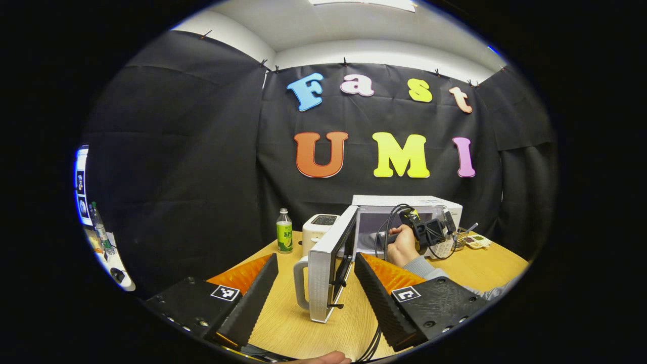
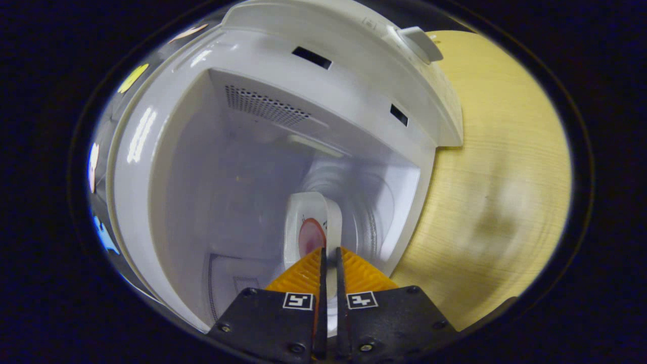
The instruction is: Open the microwave oven with the left hand, put the food in, and close the microwave oven.
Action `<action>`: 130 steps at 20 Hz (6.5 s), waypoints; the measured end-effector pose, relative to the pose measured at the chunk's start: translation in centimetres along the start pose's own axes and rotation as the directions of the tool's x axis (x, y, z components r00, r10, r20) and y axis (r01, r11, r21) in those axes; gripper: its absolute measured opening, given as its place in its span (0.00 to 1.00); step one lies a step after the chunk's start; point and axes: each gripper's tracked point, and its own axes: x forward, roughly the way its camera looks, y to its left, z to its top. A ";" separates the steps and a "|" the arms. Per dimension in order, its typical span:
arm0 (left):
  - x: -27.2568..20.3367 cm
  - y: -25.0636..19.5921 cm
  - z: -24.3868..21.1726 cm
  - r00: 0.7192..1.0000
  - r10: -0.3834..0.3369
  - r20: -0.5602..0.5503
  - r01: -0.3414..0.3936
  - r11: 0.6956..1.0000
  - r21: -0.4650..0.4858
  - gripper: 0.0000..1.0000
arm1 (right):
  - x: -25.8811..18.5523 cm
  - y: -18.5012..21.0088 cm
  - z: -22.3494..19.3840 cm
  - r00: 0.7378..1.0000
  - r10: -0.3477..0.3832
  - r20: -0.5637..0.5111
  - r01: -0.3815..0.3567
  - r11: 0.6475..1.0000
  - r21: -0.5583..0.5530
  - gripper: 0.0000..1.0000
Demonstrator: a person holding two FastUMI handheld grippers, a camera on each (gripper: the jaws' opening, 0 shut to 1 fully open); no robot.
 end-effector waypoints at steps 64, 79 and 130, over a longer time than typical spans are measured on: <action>8.3 -10.4 -7.7 0.985 -0.165 -0.048 0.168 0.985 0.048 0.00 | -44.7 -4.4 27.0 0.816 0.578 0.029 -0.135 0.239 -0.962 0.92; 15.5 -25.8 -8.7 0.897 -0.438 -0.063 0.442 0.892 0.096 0.00 | -44.2 -5.5 30.9 0.827 0.551 0.111 -0.049 0.268 -0.962 0.91; 4.9 -28.4 4.3 0.955 -0.295 -0.028 0.296 0.955 0.016 0.94 | -52.4 -11.7 31.3 0.809 0.539 0.234 0.028 0.363 -0.931 0.91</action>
